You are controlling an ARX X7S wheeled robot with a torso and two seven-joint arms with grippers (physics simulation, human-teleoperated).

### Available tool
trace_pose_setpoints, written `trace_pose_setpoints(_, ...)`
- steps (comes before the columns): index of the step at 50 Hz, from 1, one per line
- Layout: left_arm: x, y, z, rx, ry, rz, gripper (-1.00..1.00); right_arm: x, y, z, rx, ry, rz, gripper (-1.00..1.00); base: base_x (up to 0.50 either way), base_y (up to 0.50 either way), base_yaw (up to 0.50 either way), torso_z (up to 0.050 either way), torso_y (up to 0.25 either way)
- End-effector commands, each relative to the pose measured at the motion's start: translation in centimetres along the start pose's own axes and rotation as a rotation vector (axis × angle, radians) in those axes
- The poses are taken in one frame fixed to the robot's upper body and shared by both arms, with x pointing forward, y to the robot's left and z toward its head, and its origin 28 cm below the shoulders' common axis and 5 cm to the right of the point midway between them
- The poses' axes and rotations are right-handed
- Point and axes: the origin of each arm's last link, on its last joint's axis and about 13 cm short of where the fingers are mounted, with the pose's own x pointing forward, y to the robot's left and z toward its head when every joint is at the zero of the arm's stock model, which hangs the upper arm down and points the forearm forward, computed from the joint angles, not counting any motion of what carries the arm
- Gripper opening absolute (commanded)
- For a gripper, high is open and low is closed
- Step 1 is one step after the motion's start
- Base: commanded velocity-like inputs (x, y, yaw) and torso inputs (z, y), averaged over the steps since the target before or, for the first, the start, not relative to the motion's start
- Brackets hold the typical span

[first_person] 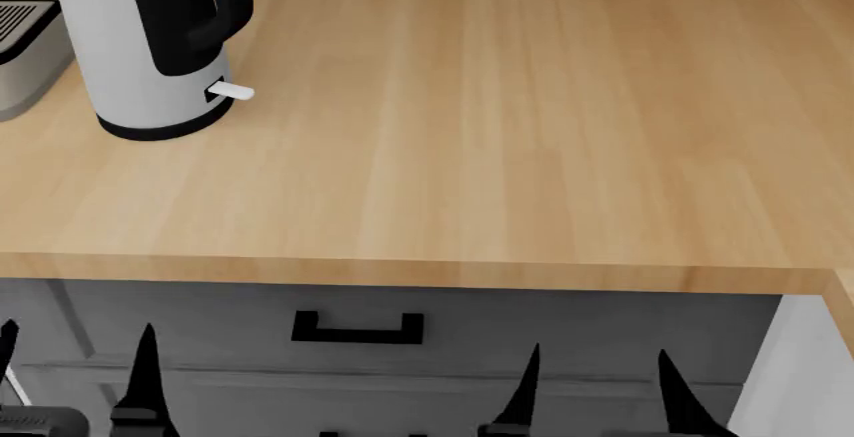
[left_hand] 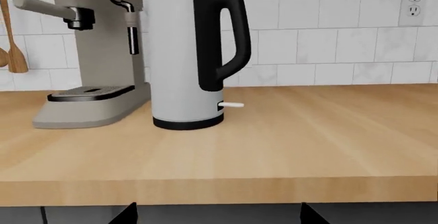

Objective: Press down the lever to turn on the electric kettle.

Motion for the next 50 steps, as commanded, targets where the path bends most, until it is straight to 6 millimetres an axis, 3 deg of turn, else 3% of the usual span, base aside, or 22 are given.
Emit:
trace_pose_setpoints(1,1.0,1.3,7.5,0.04,-0.112,0.001,1.0,1.7,-1.3,6.5,0.036,-0.085,-0.013,1.0,0.0,0.0,0.0,0.0,0.0)
trace_pose_setpoints(7,2.9,2.0,9.9,0.001,-0.104,-0.003,1.0,3.6,-1.7,9.2,0.01,-0.111,-0.016,1.0,0.0,0.0,0.0,0.0,0.0)
trace_pose_setpoints(23,2.0,2.5,10.1,-0.023,-0.133,0.007,1.0,3.8,-0.9,9.5,0.03,-0.106,0.032,1.0,0.0,0.5,0.0,0.0,0.0)
trace_pose_setpoints(29,2.4,2.5,9.1,-0.033,-0.114,-0.007,1.0,3.8,-0.4,8.4,0.019,-0.103,0.074,1.0,0.02,0.17,0.33,0.0,0.0)
trace_pose_setpoints(30,2.4,1.8,8.8,-0.043,-0.107,-0.05,1.0,3.6,-0.8,8.0,0.031,-0.1,0.041,1.0,0.0,0.0,0.0,0.0,0.0)
trace_pose_setpoints(42,2.3,1.5,8.9,-0.039,-0.112,-0.064,1.0,3.5,-0.8,7.4,0.036,-0.08,0.056,1.0,0.01,0.45,0.0,0.0,0.0)
trace_pose_setpoints(50,2.4,1.5,8.7,-0.042,-0.111,-0.067,1.0,3.6,-0.9,7.0,0.063,-0.076,0.066,1.0,0.38,0.28,0.0,0.0,0.0)
